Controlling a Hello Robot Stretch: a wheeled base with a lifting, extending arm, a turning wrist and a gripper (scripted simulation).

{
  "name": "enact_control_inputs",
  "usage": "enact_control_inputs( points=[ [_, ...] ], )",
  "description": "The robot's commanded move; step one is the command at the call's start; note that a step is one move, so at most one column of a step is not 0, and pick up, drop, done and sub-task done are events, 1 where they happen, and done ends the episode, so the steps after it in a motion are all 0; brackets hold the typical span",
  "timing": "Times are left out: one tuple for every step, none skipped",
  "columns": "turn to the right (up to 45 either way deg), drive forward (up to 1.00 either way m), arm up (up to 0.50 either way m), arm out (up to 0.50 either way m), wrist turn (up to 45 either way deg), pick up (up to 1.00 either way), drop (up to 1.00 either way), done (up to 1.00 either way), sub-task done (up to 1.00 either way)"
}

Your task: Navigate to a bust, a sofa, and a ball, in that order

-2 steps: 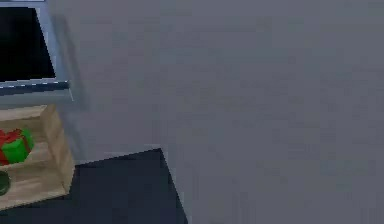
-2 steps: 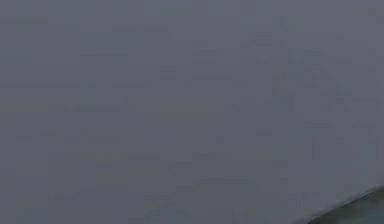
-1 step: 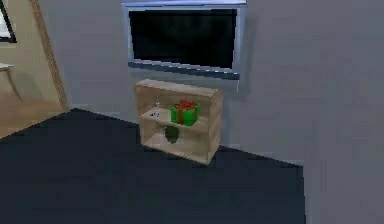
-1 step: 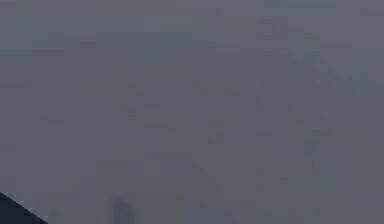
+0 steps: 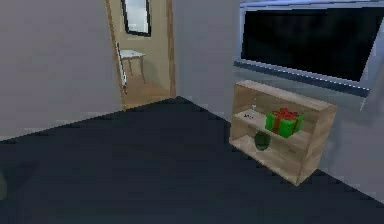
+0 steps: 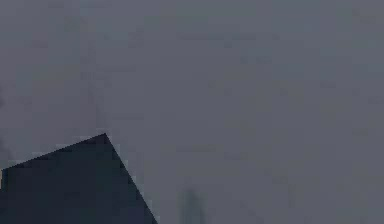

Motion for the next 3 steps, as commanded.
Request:
enact_control_inputs(
  points=[
    [0.0, 0.15, 0.0, 0.0, 0.0, 0.0, 0.0, 0.0, 0.0],
    [-33.0, 0.0, 0.0, 0.0, 0.0, 0.0, 0.0, 0.0, 0.0],
    [0.0, 1.0, 0.0, 0.0, 0.0, 0.0, 0.0, 0.0, 0.0]
  ],
)
